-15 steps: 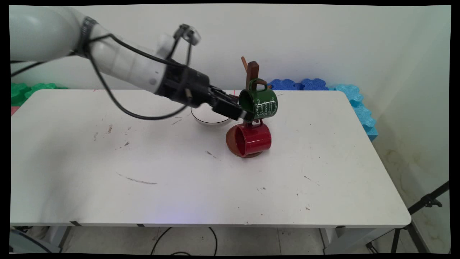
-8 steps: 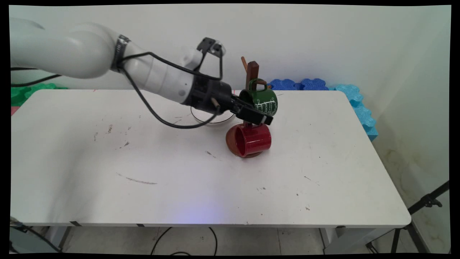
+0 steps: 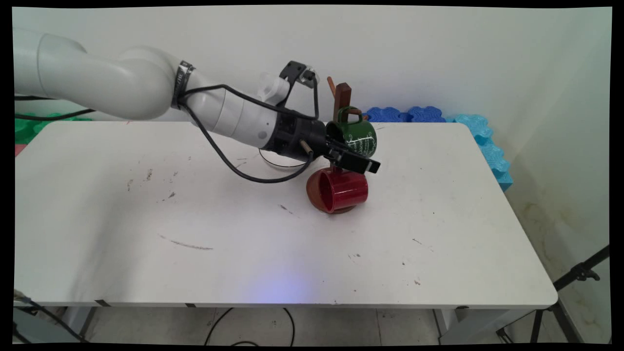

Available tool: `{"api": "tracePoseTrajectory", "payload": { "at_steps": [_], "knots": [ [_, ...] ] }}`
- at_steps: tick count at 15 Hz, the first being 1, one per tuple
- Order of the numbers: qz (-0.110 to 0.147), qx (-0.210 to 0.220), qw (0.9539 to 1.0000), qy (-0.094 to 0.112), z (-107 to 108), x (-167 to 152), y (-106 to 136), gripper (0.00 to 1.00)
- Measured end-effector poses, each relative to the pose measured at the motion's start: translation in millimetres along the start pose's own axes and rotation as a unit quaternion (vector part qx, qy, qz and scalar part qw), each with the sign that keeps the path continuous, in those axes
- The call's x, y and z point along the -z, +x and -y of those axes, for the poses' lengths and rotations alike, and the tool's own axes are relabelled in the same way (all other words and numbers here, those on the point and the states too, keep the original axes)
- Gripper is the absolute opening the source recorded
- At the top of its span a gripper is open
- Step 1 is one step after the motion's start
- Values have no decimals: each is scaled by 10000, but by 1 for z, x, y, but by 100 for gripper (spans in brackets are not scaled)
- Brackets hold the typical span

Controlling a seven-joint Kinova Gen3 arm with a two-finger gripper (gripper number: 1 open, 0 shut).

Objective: Pick up the green mug from the rack, then place the picked object on the table

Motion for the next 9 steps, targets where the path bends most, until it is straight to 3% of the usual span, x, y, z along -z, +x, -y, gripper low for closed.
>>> {"api": "tracePoseTrajectory", "payload": {
  "at_steps": [9],
  "knots": [
    [-94, -41, 9999, -18, -2, -2, -5, 0]
  ]
}}
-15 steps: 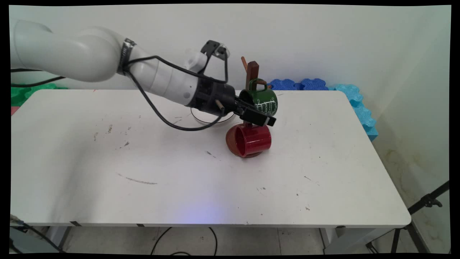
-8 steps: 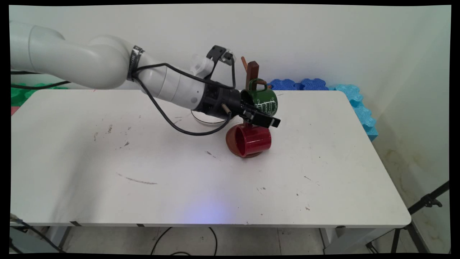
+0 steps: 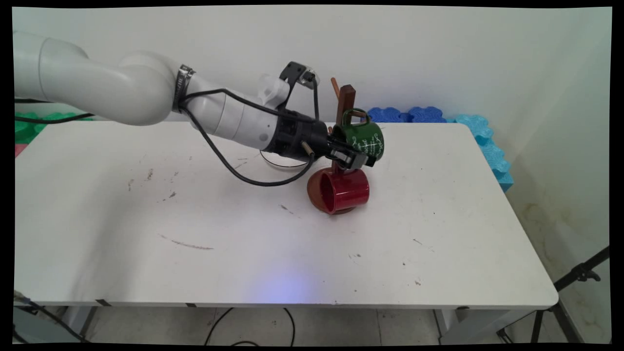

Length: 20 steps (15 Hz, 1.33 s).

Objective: Place the picked object on the table

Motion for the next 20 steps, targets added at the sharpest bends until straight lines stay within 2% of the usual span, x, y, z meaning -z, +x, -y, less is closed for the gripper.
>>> {"api": "tracePoseTrajectory", "payload": {
  "at_steps": [11, 20],
  "knots": [
    [-180, -61, 9997, -161, -11, 14, 10, 0],
    [-271, -93, 9987, -431, -29, 41, 19, 0]
  ]
}}
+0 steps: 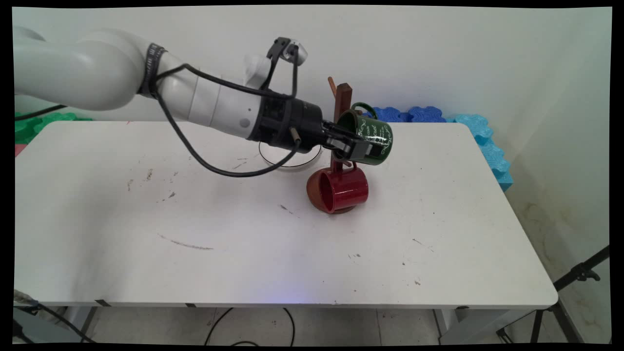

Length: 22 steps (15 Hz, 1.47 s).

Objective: Place the picked object on the table

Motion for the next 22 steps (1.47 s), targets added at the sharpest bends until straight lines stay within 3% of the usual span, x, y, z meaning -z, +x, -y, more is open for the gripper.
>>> {"api": "tracePoseTrajectory", "payload": {
  "at_steps": [11, 17, 22],
  "knots": [
    [44, -148, 9992, -363, -21, 37, 3, 0],
    [485, -620, 9965, -295, -6, 84, 1, 0],
    [960, -1197, 9880, -184, 15, 130, 4, 0]
  ]
}}
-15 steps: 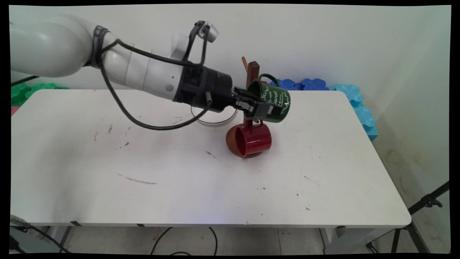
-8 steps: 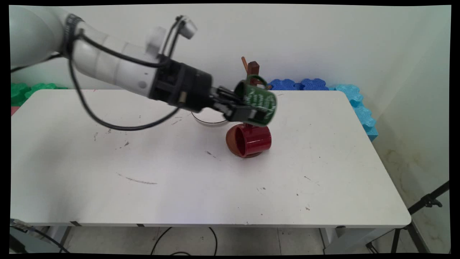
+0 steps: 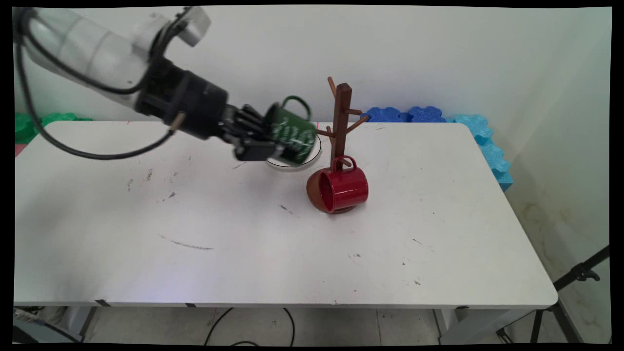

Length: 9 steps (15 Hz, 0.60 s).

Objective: Place the picked object on the table

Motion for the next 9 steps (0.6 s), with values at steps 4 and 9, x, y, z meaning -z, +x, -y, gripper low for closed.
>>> {"api": "tracePoseTrajectory", "payload": {
  "at_steps": [4, 9],
  "knots": [
    [726, -486, 9959, 215, 22, 34, -17, 0],
    [1466, -884, 9836, 573, 48, 45, -28, 0]
  ]
}}
